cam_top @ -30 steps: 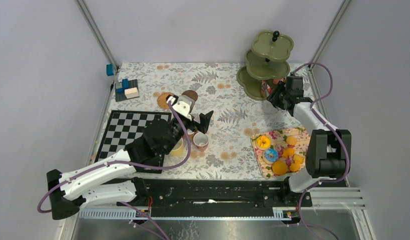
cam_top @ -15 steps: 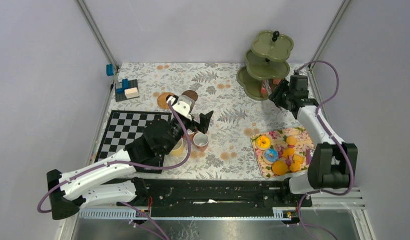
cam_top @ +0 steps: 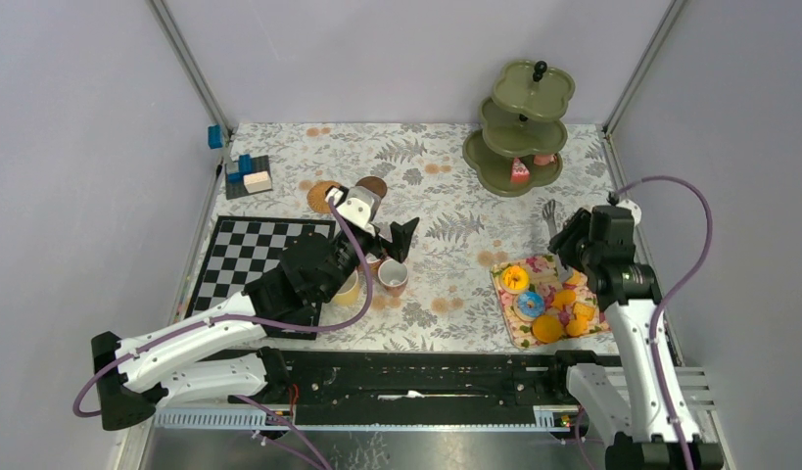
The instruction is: Serve the afternoon tea
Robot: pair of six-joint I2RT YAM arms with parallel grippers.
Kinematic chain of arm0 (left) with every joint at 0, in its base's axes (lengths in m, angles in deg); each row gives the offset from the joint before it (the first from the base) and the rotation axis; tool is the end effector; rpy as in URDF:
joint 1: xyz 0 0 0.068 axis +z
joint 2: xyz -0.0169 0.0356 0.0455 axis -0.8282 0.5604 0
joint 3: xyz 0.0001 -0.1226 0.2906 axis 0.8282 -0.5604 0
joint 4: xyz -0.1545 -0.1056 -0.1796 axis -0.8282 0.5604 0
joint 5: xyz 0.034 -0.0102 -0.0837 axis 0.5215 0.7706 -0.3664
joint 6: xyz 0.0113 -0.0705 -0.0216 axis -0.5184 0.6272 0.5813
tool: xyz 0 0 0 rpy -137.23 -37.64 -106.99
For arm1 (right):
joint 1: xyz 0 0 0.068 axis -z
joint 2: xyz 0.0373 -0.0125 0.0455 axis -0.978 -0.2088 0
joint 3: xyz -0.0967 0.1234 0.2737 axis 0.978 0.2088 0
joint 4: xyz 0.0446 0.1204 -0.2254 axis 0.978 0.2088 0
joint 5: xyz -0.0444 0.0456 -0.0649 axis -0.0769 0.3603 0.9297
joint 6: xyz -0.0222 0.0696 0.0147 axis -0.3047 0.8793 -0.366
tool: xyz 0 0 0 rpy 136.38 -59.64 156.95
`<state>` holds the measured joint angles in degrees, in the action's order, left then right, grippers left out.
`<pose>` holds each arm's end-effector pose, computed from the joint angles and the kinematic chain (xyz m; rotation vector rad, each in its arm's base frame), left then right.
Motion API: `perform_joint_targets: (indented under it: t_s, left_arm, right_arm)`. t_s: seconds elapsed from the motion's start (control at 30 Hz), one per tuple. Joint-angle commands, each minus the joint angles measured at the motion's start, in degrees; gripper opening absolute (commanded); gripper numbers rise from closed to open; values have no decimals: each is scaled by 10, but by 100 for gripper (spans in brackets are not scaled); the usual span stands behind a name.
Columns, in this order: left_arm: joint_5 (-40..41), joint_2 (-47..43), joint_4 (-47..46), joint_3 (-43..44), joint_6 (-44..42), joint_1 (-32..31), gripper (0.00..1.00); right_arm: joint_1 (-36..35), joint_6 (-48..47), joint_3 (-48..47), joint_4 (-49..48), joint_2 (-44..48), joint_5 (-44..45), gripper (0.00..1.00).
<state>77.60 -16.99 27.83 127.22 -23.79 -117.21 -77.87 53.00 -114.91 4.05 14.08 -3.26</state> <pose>0.1272 -0.1743 0.4168 0.4515 1.4452 -0.4943 0.1741 -0.0040 0.3271 0.5642 2.0870 0.2241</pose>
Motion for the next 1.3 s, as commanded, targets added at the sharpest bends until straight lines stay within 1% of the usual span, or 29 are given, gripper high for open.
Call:
perform_joint_targets:
  t_s: [0.0,0.13,0.23,0.3,0.37,0.5,0.67,0.9,1.07,1.17,1.27]
  left_arm:
    - [-23,-5,-8,5,17,-4,99]
    - [-36,-5,-4,6,39,-12,99]
    - [-31,-10,-6,4,40,-24,99]
    - [-31,-11,-12,-2,40,-32,99]
    - [-25,-7,-13,-3,37,-45,99]
    - [-19,-9,-14,-4,28,-74,99]
    - [-18,-19,-16,-4,29,-80,99]
    - [-11,-30,-19,-8,24,-83,99]
    - [-2,-30,-24,-11,17,-92,99]
    - [5,-32,-28,-14,7,-99,99]
    - [10,-33,-29,-15,3,-108,99]
  right_arm:
    - [2,72,-1,131,58,126,55]
    - [2,122,-35,182,37,190,54]
    - [2,151,-20,187,36,264,54]
    - [2,165,1,184,49,308,54]
    - [2,176,-3,186,58,333,54]
    - [2,214,-10,228,80,382,56]
    - [2,271,-6,267,105,392,58]
    - [2,333,40,275,88,350,57]
    - [2,330,47,276,78,335,57]
    - [2,336,61,269,78,309,58]
    - [2,323,64,252,81,277,58]
